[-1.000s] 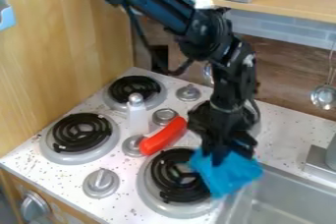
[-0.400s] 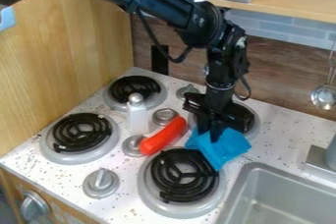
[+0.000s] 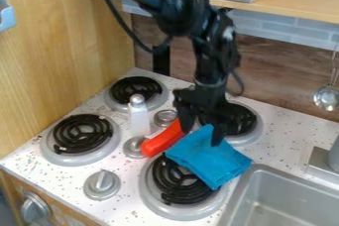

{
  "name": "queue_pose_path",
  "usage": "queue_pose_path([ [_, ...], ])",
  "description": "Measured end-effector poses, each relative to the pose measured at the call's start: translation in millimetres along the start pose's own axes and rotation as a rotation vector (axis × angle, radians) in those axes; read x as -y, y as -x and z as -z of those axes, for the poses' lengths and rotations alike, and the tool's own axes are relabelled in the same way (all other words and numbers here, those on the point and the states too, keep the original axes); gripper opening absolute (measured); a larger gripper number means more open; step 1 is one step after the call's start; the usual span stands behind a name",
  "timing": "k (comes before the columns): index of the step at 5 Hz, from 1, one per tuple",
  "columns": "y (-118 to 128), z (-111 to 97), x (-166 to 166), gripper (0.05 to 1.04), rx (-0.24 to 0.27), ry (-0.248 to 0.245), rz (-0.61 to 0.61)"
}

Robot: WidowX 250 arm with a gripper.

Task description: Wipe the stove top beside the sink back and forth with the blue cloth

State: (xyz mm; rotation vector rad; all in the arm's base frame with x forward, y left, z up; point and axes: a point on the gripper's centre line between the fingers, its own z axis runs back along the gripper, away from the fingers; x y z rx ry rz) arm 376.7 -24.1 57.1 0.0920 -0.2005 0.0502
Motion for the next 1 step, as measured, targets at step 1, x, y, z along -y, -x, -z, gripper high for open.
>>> queue_pose_path([
  [1,12.2,-35.4,-5.9,1.009,0.069,0.012,0.004],
])
